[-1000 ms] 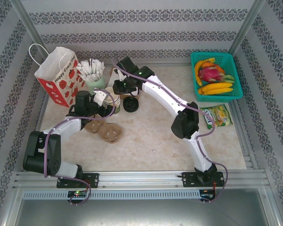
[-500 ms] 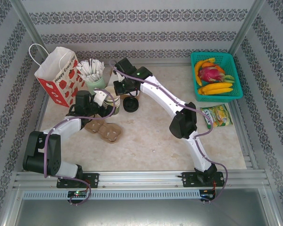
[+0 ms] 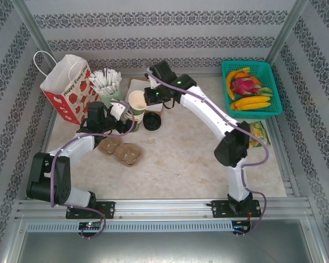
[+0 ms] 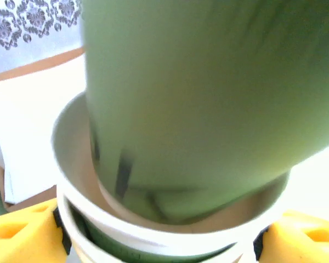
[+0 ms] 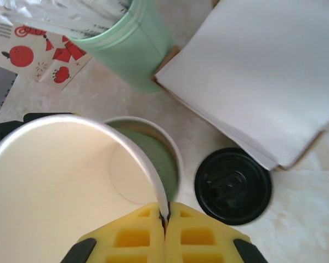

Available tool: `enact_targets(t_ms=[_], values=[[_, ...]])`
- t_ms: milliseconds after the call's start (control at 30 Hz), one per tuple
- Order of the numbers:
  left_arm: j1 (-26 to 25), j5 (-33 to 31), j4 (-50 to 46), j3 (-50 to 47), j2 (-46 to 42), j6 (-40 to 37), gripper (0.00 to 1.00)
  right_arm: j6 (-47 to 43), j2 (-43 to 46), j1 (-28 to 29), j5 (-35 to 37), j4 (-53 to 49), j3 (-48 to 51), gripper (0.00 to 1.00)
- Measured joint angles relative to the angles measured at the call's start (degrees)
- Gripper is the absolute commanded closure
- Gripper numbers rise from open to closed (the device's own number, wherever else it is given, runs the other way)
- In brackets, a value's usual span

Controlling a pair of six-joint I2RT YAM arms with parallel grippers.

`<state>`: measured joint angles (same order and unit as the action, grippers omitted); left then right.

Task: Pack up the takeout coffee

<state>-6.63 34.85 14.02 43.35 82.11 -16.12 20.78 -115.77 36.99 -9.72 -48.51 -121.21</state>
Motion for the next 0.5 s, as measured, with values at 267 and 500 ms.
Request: enact_targets(t_ms=[267, 500], values=[[0.7, -2.4, -0.9, -0.1, 1.3, 0.3, 0.18, 0.5, 16.4, -6.5, 0.5, 2.9, 12.1, 1.0], [0.8, -5.4, 3.5, -1.5, 1.8, 1.4, 0.17, 0.5, 17.5, -6.0, 3.1, 2.5, 21.5, 1.0]])
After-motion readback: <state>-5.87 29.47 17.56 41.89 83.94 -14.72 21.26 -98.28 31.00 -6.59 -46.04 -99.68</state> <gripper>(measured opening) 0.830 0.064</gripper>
